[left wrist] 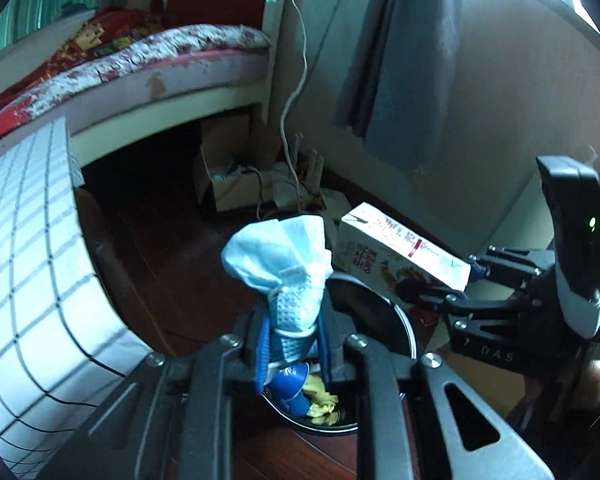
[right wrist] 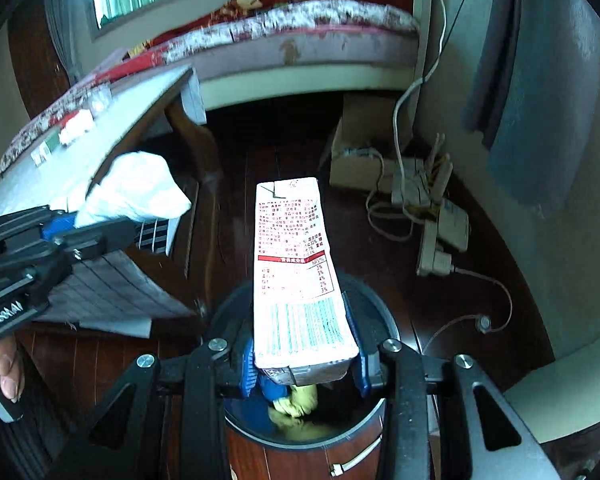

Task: Collect trash
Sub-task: 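Open both tools over the black bin to drop the cloth and carton, then move both tools back toward the table, then grasp the red plastic bag with the left tool while the right tool grasps the white tissue, then lift the red bag and white tissue and carry them toward the bin, then hold both items over the black bin and open both tools to drop them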

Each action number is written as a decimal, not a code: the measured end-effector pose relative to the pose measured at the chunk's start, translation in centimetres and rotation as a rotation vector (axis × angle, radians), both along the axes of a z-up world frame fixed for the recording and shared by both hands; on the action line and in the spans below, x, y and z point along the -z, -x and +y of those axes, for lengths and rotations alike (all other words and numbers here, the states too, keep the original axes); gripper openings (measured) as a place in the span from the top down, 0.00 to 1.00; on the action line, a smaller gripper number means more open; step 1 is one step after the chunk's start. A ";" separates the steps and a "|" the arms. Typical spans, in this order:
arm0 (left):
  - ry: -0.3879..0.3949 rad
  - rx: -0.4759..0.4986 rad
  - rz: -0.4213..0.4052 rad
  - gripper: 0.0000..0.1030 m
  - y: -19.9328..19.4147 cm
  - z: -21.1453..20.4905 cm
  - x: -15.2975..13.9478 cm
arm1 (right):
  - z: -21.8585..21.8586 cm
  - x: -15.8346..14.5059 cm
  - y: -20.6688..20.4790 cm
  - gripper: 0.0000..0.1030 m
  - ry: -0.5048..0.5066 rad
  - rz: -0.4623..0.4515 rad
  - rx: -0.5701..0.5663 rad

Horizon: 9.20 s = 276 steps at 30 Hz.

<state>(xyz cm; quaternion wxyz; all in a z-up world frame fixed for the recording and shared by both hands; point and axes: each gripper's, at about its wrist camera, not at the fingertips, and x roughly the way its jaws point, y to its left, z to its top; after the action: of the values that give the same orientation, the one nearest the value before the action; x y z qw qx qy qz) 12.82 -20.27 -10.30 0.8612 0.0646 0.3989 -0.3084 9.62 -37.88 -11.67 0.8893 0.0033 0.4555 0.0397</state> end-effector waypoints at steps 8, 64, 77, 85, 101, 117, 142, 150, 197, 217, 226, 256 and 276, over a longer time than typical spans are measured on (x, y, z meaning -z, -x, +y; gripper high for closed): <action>-0.048 0.063 0.122 0.80 0.1 -2.7 4.2 | -0.1 2.7 -0.1 0.63 0.012 0.117 -0.048; -0.010 -0.350 -0.134 0.01 0.7 10.5 -3.5 | 7.3 -4.2 -1.7 0.01 0.056 -0.105 -0.005; -0.001 -0.556 -0.182 0.01 0.3 21.6 -5.5 | 16.5 -8.7 -3.9 0.01 -0.080 -0.276 -0.116; -0.023 -0.715 -0.187 0.01 -0.3 29.6 -6.4 | 25.8 -9.8 -7.7 0.01 -0.104 -0.282 -0.277; -0.094 -0.879 -0.141 0.01 -6.9 38.7 -5.2 | 40.5 -7.1 -21.2 0.07 0.009 -0.186 -0.473; -0.080 -0.802 -0.099 0.04 -15.4 35.7 -3.6 | 38.2 -4.2 -28.2 0.50 -0.014 -0.111 -0.462; 0.003 -0.739 0.013 0.72 -20.5 33.7 -1.9 | 34.2 -5.1 -29.2 0.50 -0.053 -0.114 -0.390; -0.031 -0.695 -0.068 0.78 -16.1 32.3 -3.7 | 34.1 -6.7 -24.6 0.50 -0.049 -0.166 -0.403; 0.035 -0.387 -0.292 0.80 2.7 17.6 -11.5 | 15.3 -15.9 -0.7 0.50 -0.022 -0.441 -0.192; 0.032 -0.138 -0.183 0.80 3.1 7.5 -7.6 | 5.6 -11.3 2.5 0.50 0.005 -0.323 -0.009; 0.006 -0.055 -0.102 0.80 3.2 3.8 -4.4 | 1.7 -7.9 3.1 0.50 0.010 -0.225 0.052; -0.084 0.084 0.222 0.79 -0.7 -1.5 6.4 | -0.4 4.5 -0.7 0.49 0.000 0.149 -0.060; -0.194 -0.124 0.182 0.01 -0.2 0.7 10.1 | -1.7 8.6 -1.3 0.01 0.125 0.300 0.031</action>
<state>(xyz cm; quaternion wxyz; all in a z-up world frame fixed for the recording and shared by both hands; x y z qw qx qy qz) 12.98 -19.58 -20.38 0.8286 0.0943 0.5065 -0.2192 10.94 -39.53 -20.23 0.8102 -0.0392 0.5848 -0.0033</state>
